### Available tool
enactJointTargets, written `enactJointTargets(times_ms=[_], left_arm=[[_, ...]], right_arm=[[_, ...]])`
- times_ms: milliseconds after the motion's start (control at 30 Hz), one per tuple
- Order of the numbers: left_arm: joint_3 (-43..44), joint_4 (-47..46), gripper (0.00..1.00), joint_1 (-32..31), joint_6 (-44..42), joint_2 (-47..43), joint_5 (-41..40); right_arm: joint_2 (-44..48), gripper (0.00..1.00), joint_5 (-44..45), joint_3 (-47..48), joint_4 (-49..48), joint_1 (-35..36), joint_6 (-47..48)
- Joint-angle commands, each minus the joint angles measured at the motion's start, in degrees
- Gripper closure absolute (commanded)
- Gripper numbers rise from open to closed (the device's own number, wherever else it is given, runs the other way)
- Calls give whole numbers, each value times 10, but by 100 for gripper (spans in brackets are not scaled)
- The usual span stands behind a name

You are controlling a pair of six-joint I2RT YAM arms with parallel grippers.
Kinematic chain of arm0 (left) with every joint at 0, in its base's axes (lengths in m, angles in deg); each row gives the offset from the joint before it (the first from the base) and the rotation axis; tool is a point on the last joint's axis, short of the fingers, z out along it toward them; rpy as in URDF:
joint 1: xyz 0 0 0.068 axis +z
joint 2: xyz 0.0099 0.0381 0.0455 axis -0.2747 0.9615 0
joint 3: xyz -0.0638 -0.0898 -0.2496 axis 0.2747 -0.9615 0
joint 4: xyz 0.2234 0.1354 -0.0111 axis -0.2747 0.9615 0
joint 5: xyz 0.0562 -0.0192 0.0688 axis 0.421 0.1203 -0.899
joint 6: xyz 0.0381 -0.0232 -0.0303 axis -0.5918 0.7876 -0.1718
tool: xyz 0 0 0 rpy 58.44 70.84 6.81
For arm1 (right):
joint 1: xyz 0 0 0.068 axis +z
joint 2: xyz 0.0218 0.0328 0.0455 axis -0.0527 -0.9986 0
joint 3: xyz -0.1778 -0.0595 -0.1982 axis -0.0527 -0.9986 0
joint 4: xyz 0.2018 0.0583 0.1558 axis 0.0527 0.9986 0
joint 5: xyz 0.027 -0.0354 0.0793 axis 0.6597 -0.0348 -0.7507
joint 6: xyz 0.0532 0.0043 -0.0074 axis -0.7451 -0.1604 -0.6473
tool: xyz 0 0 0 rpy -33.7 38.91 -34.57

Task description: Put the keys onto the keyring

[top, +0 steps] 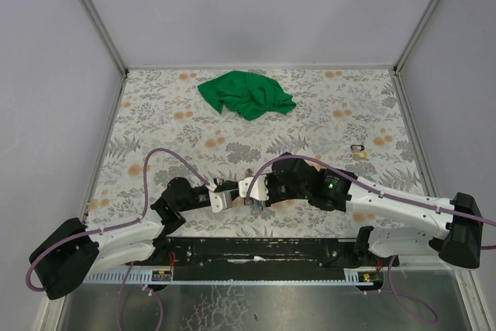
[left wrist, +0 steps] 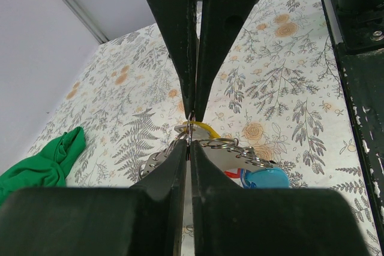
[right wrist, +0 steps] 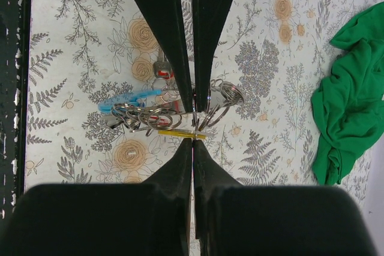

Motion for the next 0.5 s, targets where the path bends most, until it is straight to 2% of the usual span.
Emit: enactJointTargets(times_ms=[0, 167, 467], left_arm=[[17, -33, 100, 4, 2, -5, -4], [18, -28, 100, 5, -1, -6, -4], [17, -28, 100, 5, -2, -7, -2]], right_arm=[[5, 100, 8, 14, -14, 8, 2], [24, 100, 32, 7, 5, 8, -1], [23, 100, 22, 11, 9, 8, 4]])
